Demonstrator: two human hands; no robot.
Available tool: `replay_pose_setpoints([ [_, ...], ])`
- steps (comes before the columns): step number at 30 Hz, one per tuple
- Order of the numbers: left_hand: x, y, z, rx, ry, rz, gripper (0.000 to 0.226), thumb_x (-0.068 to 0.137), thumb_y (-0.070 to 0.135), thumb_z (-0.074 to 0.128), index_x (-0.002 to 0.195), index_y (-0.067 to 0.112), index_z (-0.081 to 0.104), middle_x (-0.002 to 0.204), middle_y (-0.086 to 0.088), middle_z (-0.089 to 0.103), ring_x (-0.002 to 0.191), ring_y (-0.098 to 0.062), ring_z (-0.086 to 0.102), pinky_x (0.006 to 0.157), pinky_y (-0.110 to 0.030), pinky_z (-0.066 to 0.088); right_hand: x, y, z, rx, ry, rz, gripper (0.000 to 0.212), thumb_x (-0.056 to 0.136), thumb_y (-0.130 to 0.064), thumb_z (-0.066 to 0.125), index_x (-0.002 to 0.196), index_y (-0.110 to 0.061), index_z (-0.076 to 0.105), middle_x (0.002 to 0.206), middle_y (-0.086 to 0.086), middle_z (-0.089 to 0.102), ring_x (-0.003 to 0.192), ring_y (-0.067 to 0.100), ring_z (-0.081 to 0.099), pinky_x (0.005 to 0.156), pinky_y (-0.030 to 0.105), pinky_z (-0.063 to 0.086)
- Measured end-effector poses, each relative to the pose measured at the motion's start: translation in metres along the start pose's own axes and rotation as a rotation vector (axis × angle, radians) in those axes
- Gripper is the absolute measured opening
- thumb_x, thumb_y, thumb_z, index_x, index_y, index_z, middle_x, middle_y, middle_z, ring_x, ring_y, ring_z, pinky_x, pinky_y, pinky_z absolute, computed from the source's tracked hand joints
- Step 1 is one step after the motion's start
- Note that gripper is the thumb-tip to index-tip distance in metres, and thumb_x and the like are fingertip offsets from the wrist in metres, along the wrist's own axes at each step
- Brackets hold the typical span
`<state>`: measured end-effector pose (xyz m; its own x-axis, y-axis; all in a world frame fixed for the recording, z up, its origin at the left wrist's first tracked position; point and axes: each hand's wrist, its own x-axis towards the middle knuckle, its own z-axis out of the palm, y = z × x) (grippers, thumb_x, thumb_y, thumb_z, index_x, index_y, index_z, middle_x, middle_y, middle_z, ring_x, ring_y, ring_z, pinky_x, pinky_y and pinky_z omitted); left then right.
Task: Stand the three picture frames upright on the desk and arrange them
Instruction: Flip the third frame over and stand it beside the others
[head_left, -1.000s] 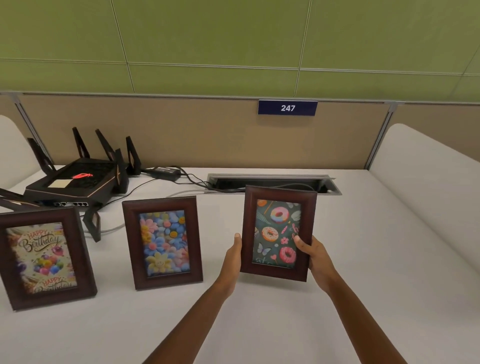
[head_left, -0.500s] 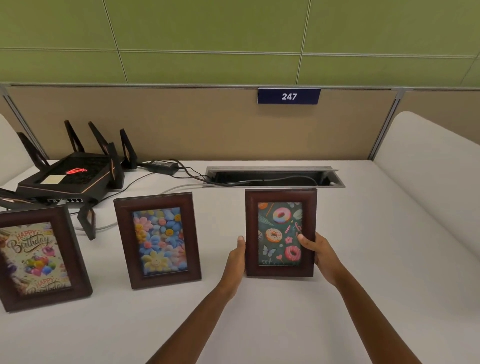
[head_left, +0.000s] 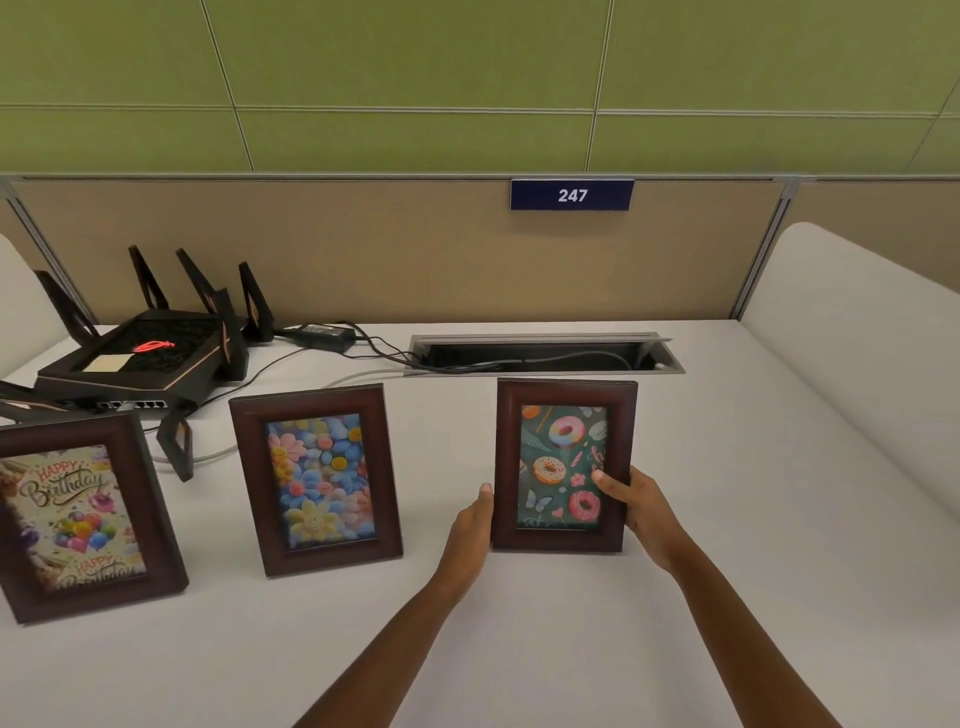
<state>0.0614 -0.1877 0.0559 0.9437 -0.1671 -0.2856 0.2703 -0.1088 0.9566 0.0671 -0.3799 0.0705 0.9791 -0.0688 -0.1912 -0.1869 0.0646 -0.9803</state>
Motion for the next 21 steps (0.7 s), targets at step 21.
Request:
replay_pose_setpoints([
  [21, -0.036, 0.001, -0.010, 0.351, 0.201, 0.308, 0.051, 0.098, 0.029, 0.030, 0.145, 0.015, 0.016, 0.156, -0.004, 0.020, 0.144, -0.018, 0.018, 0.117, -0.032, 0.019, -0.047, -0.018, 0.015, -0.318, 0.693, -0.519, 0.033, 0.091, -0.023, 0.046, 0.119, -0.006, 0.048, 0.131, 0.017, 0.050, 0.127, 0.030, 0.043, 0.102, 0.032, 0.033],
])
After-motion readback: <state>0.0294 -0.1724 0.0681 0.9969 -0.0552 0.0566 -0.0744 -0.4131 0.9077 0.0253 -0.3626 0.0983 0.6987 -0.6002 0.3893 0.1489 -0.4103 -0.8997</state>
